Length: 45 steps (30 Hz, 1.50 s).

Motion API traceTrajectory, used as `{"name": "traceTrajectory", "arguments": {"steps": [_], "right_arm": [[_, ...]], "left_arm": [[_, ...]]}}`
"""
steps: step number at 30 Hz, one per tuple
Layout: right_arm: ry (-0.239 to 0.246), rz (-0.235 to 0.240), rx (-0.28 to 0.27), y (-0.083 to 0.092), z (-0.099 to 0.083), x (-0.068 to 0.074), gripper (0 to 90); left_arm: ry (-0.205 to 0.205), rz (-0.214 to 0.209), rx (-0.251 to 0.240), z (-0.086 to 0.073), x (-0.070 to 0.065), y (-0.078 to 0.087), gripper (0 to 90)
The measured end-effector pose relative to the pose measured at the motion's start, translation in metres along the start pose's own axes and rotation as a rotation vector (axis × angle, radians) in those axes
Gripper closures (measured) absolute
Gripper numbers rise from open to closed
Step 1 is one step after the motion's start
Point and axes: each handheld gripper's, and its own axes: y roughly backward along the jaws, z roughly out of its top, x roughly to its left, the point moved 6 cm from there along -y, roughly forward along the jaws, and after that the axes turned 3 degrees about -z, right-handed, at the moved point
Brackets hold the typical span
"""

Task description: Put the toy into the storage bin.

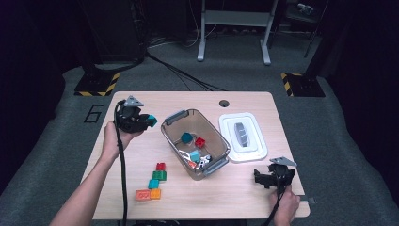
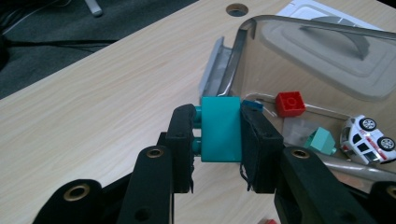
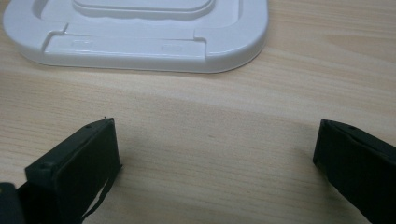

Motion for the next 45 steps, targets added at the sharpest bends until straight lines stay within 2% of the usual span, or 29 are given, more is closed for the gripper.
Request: {"name": "traceTrajectory", "arguments": {"steps": [8, 11, 17, 21, 25, 26, 28, 32, 36, 39, 45], "right_arm": [[0.0, 0.0, 0.0, 0.0, 0.0, 0.0, 0.0], [0.0, 0.0, 0.0, 0.0, 0.0, 0.0, 0.0], [0.0, 0.0, 0.0, 0.0, 0.0, 0.0, 0.0], [0.0, 0.0, 0.0, 0.0, 0.0, 0.0, 0.0], [0.0, 0.0, 0.0, 0.0, 0.0, 0.0, 0.0], [0.0, 0.0, 0.0, 0.0, 0.0, 0.0, 0.0], [0.0, 0.0, 0.0, 0.0, 0.0, 0.0, 0.0], [0.002, 0.001, 0.0, 0.0, 0.0, 0.0, 0.0], [0.001, 0.0, -0.001, 0.0, 0.0, 0.0, 0.0], [0.001, 0.001, 0.0, 0.0, 0.0, 0.0, 0.0], [0.001, 0.0, -0.001, 0.0, 0.0, 0.0, 0.0]], "left_arm": [[-0.04, -0.037, 0.002, 0.013, -0.019, -0.02, 67.3], [-0.057, -0.048, 0.019, 0.014, -0.024, -0.027, 67.3], [-0.068, -0.059, 0.077, 0.008, -0.031, -0.044, 67.1], [-0.072, -0.064, 0.101, 0.004, -0.032, -0.051, 66.9], [-0.067, -0.067, 0.151, -0.001, -0.032, -0.056, 65.4], [-0.064, -0.07, 0.147, -0.002, -0.032, -0.056, 64.5], [-0.055, -0.068, 0.145, -0.002, -0.031, -0.055, 62.0], [-0.034, -0.056, 0.157, -0.004, -0.029, -0.05, 48.3], [-0.011, -0.061, 0.1, -0.005, -0.026, -0.035, 37.9], [-0.012, -0.056, 0.069, -0.01, -0.025, -0.023, 32.4], [-0.012, -0.05, 0.034, -0.027, -0.021, 0.001, 24.1]]}}
